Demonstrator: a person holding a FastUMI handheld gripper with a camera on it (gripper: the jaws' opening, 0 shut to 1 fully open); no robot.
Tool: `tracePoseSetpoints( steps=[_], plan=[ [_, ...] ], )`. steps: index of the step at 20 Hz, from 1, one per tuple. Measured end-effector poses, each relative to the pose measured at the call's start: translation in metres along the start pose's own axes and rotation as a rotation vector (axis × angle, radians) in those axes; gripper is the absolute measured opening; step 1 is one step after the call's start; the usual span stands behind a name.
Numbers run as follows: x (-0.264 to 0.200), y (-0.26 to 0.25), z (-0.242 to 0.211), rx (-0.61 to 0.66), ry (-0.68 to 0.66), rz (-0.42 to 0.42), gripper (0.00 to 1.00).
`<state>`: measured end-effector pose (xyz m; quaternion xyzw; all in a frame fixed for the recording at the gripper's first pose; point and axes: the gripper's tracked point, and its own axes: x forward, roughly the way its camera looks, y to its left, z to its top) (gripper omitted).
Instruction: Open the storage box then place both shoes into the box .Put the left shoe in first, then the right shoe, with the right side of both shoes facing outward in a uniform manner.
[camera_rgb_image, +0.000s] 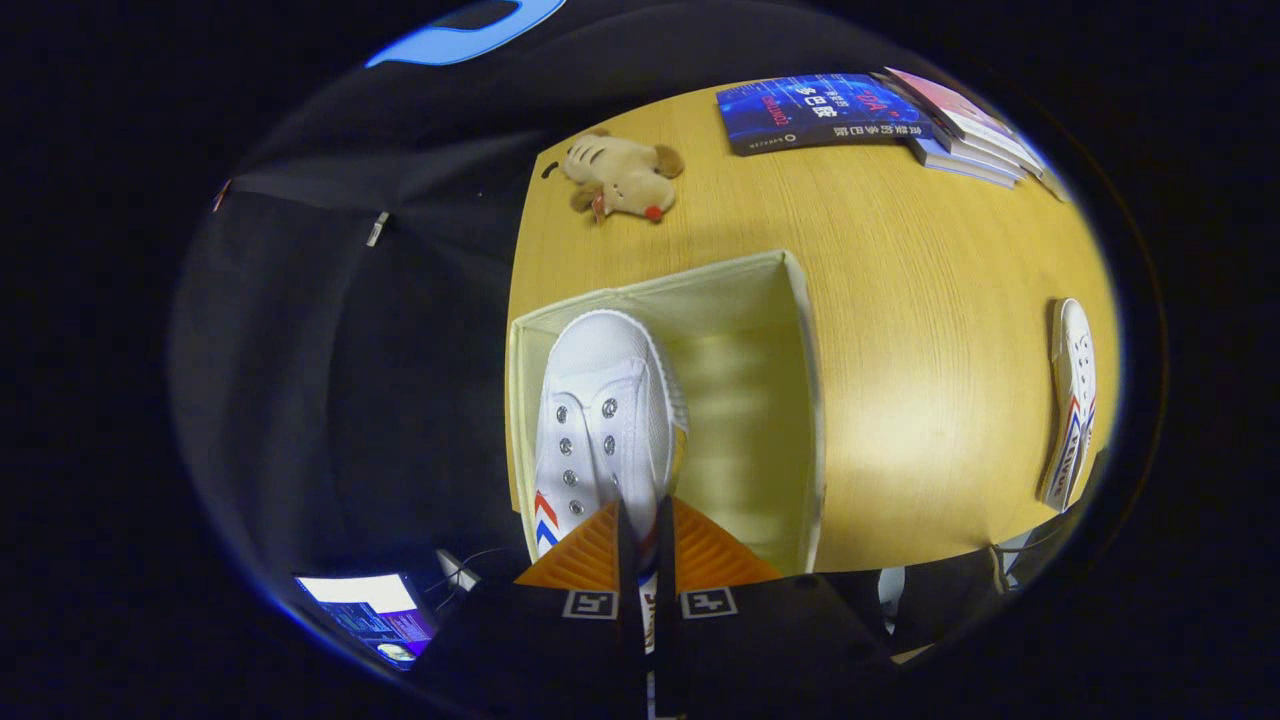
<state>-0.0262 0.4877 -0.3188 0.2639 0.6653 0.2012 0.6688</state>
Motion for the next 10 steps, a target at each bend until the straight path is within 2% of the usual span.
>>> tracePoseSetpoints(
  steps=[5,7,10],
  plan=[
    [0.029,0.014,-0.001,0.014,0.013,-0.021,0.08],
    [0.027,0.011,0.002,0.009,0.019,-0.015,0.1],
    [0.025,0.038,-0.002,0.077,0.049,0.116,0.43]
  ],
)
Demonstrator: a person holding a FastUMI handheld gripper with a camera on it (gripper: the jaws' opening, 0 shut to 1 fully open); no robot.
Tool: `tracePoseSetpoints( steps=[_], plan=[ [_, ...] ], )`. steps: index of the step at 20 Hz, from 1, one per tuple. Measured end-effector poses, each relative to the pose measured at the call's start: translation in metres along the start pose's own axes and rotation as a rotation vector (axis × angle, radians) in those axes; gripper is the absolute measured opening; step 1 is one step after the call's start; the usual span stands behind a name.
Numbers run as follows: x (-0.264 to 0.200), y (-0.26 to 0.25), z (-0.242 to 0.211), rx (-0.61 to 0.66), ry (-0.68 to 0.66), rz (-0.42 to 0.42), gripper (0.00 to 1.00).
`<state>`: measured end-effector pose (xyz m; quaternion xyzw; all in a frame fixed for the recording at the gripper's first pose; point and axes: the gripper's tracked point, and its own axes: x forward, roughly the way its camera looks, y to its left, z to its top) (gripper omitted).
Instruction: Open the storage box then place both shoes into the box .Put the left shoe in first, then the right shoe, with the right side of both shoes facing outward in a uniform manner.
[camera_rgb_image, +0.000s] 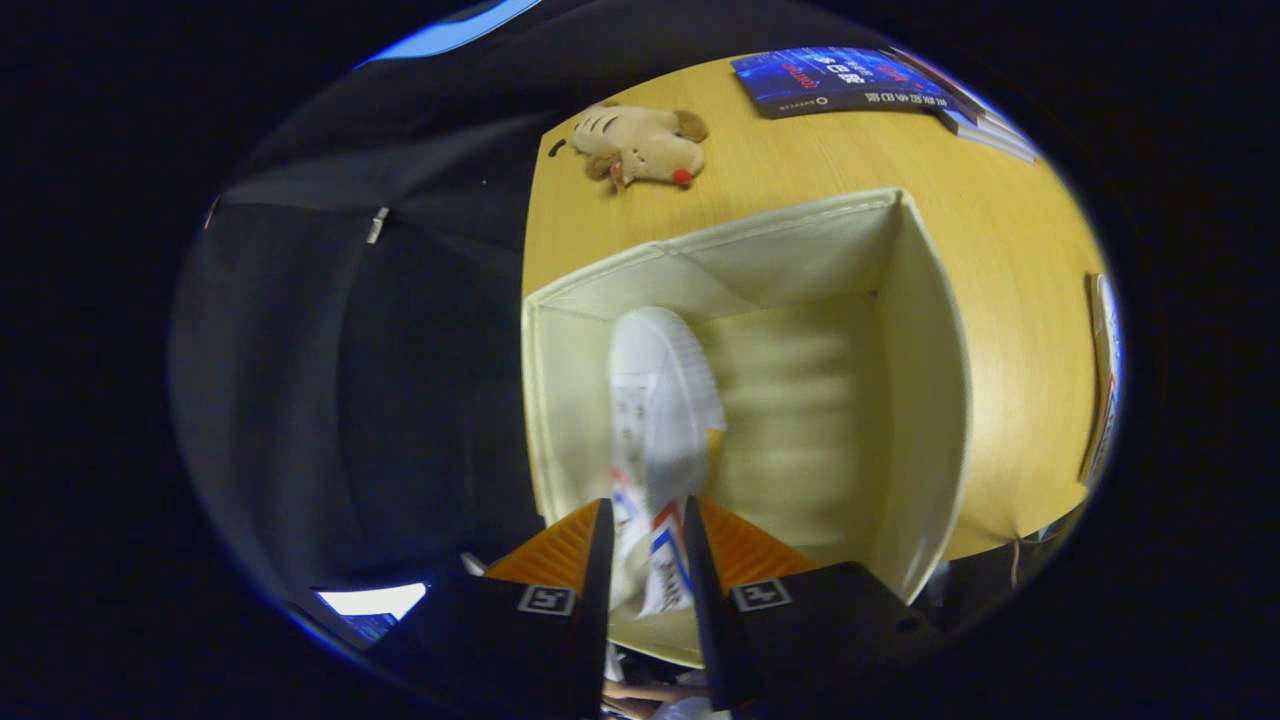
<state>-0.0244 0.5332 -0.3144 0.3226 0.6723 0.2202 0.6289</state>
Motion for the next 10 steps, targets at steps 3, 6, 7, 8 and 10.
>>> tracePoseSetpoints(
  steps=[3,6,7,8,10],
  plan=[
    [-0.016,0.011,0.005,-0.02,-0.02,0.044,0.69],
    [-0.038,0.015,0.006,-0.037,-0.033,0.088,0.82],
    [-0.047,0.016,0.004,-0.035,-0.029,0.112,0.82],
    [-0.057,0.017,0.002,-0.032,-0.023,0.138,0.82],
    [-0.083,0.014,0.002,-0.018,-0.021,0.186,0.82]
  ],
)
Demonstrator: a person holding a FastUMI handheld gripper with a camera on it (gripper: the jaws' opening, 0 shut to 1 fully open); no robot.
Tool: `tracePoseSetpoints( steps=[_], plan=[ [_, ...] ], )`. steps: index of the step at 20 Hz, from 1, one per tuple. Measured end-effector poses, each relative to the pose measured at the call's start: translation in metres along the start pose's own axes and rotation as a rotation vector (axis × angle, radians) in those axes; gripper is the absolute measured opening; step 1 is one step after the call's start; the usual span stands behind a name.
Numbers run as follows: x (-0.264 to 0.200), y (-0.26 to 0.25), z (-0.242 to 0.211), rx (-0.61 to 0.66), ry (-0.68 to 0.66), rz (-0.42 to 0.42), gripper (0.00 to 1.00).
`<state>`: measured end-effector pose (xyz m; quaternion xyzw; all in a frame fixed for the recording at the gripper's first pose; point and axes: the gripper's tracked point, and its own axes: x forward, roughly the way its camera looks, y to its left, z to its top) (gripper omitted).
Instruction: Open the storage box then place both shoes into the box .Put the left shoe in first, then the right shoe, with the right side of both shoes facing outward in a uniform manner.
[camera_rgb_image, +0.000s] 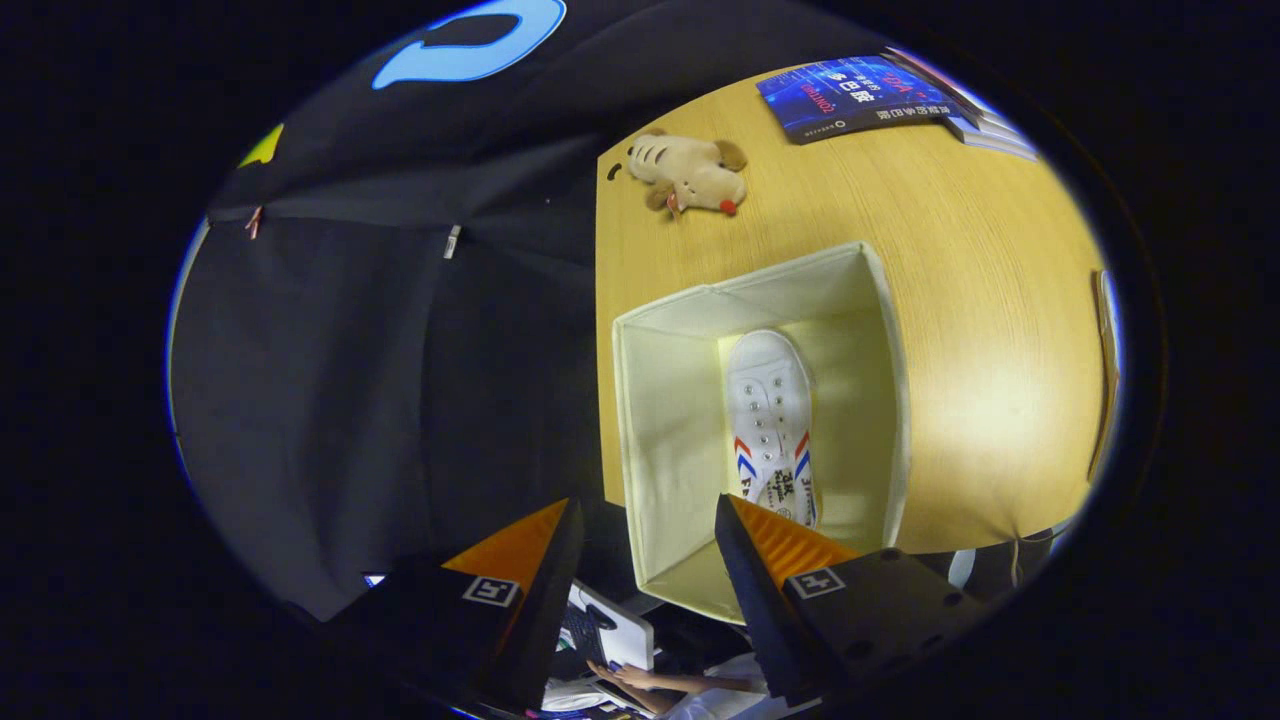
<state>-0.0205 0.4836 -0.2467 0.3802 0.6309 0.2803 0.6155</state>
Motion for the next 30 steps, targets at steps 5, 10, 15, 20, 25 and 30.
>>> tracePoseSetpoints(
  steps=[5,10,15,20,25,30],
  plan=[
    [-0.08,-0.038,0.016,-0.013,-0.077,0.021,0.81],
    [-0.164,-0.133,0.034,-0.086,-0.183,-0.122,0.82],
    [-0.222,-0.257,0.049,-0.049,-0.253,-0.322,0.82],
    [-0.253,-0.375,0.055,-0.009,-0.264,-0.519,0.82],
    [-0.246,-0.438,0.063,-0.003,-0.228,-0.615,0.81],
    [-0.214,-0.464,0.071,-0.005,-0.17,-0.647,0.8]
  ],
)
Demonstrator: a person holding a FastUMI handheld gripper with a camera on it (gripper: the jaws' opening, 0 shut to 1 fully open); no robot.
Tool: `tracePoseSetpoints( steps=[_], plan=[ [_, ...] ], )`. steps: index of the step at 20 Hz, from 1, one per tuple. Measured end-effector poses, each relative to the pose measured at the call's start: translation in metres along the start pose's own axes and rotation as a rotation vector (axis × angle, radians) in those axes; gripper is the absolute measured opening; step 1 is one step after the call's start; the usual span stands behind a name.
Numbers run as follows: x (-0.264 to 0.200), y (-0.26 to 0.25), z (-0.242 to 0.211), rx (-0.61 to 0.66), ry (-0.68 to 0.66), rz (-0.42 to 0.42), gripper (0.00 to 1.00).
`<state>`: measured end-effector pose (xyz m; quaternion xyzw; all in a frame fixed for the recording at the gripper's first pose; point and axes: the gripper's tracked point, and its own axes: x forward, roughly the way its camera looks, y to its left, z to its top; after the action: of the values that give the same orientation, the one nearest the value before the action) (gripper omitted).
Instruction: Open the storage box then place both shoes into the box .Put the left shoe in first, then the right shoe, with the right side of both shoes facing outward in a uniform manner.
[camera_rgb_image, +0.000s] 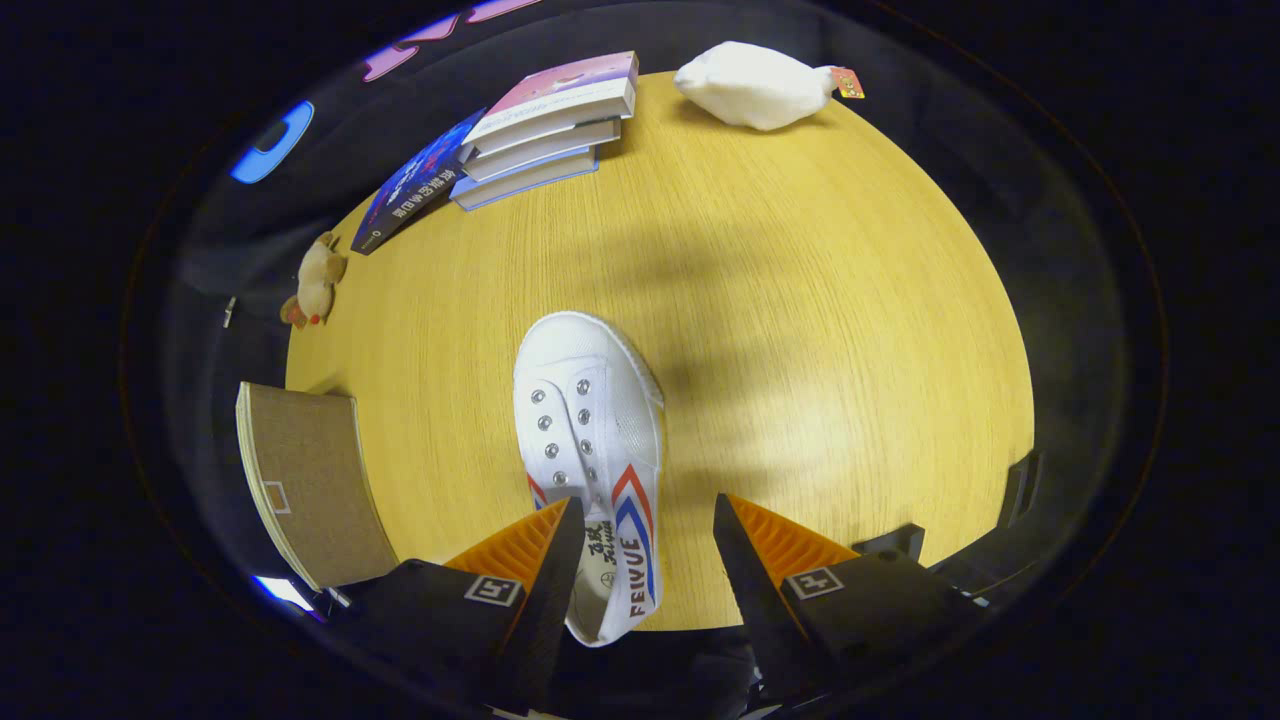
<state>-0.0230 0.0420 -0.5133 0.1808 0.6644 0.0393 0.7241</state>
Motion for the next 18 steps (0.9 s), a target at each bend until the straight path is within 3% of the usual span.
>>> tracePoseSetpoints(
  steps=[6,10,12,14,18],
  plan=[
    [0.031,0.017,-0.004,-0.037,0.053,0.011,0.72],
    [0.025,0.009,0.001,0.005,0.066,0.01,0.33],
    [0.017,0.008,-0.003,0.016,0.06,0.017,0.21],
    [0.001,0.011,-0.006,0.04,0.047,0.033,0.21],
    [-0.045,0.052,0.002,0.111,0.011,0.15,0.21]
  ],
)
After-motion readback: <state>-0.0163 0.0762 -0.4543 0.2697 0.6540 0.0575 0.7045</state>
